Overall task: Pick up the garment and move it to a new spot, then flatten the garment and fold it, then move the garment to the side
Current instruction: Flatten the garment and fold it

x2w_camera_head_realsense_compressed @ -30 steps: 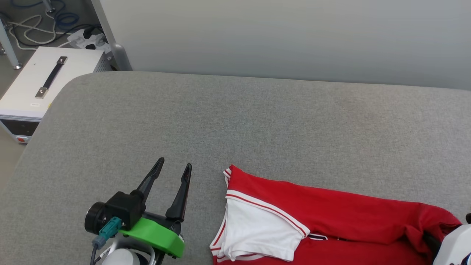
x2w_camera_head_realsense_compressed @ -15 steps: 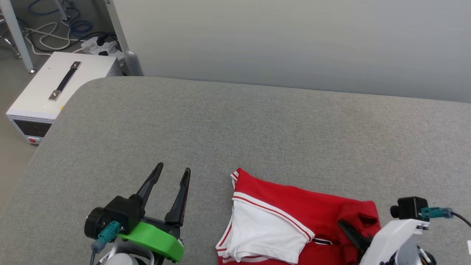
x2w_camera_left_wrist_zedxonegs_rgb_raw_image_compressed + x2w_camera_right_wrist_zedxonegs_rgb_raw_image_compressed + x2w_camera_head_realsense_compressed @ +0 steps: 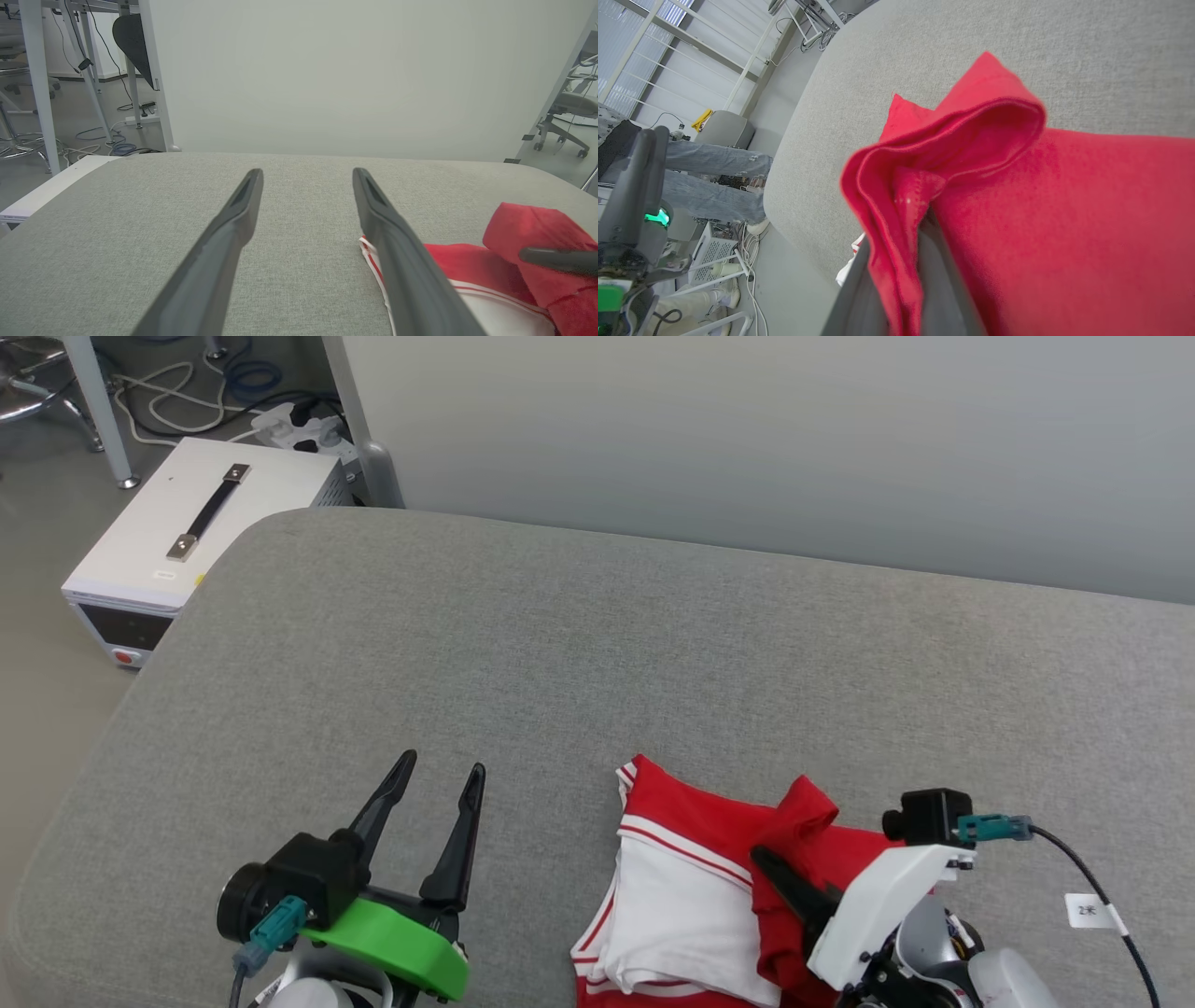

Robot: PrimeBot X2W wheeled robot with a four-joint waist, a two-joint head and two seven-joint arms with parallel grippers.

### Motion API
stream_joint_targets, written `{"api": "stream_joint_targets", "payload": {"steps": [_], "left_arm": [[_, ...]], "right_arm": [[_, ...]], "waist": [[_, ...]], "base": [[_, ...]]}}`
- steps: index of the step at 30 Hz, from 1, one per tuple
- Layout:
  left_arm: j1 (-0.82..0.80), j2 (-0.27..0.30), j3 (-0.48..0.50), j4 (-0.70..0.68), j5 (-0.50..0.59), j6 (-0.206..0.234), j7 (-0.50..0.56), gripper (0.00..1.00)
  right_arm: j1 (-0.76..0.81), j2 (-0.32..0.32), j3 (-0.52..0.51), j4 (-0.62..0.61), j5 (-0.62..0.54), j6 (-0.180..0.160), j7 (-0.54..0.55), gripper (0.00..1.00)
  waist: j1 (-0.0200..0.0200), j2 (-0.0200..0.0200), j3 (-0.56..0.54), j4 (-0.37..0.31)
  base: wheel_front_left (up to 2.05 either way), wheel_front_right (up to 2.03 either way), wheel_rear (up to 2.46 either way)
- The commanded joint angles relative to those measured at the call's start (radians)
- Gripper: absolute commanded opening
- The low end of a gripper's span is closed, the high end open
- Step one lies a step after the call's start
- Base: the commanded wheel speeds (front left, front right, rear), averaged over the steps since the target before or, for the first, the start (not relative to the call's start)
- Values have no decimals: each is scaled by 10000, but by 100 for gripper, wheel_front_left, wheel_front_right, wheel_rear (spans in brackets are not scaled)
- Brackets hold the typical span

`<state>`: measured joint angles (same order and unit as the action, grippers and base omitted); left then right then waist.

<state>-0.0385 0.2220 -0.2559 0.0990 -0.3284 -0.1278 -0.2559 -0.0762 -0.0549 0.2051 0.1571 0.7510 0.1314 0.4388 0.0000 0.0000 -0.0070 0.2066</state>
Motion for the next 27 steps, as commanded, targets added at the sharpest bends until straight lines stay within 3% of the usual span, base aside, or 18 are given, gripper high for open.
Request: {"api": "stream_joint_targets", "payload": {"steps": [1,13,14,15,20,27], "left_arm": [[-77,-7,-21,30,-70,-29,-59,100],[-95,-112,-109,230,-151,-29,-59,100],[-109,-120,-125,243,-154,-29,-59,100],[-126,-128,-142,259,-158,-29,-59,100],[-113,-153,-93,298,-182,-29,-59,100],[32,-149,-71,335,-180,-29,-59,100]], "right_arm": [[-265,43,213,296,210,-7,-196,0],[-1514,46,1763,2652,1635,-7,-1632,0],[-1625,46,1813,2874,1579,-7,-1756,39],[-1742,46,1882,3123,1528,-7,-1877,100],[-2064,46,2688,3430,2003,-7,-1950,100],[-2246,46,3802,2612,3007,-7,-2025,100]], "waist": [[0,0,56,133],[0,0,169,540],[0,0,171,569],[0,0,171,600],[0,0,87,653],[0,0,-172,569]], "base": [[0,0,0],[0,0,0],[0,0,0],[0,0,0],[0,0,0],[0,0,0]]}}
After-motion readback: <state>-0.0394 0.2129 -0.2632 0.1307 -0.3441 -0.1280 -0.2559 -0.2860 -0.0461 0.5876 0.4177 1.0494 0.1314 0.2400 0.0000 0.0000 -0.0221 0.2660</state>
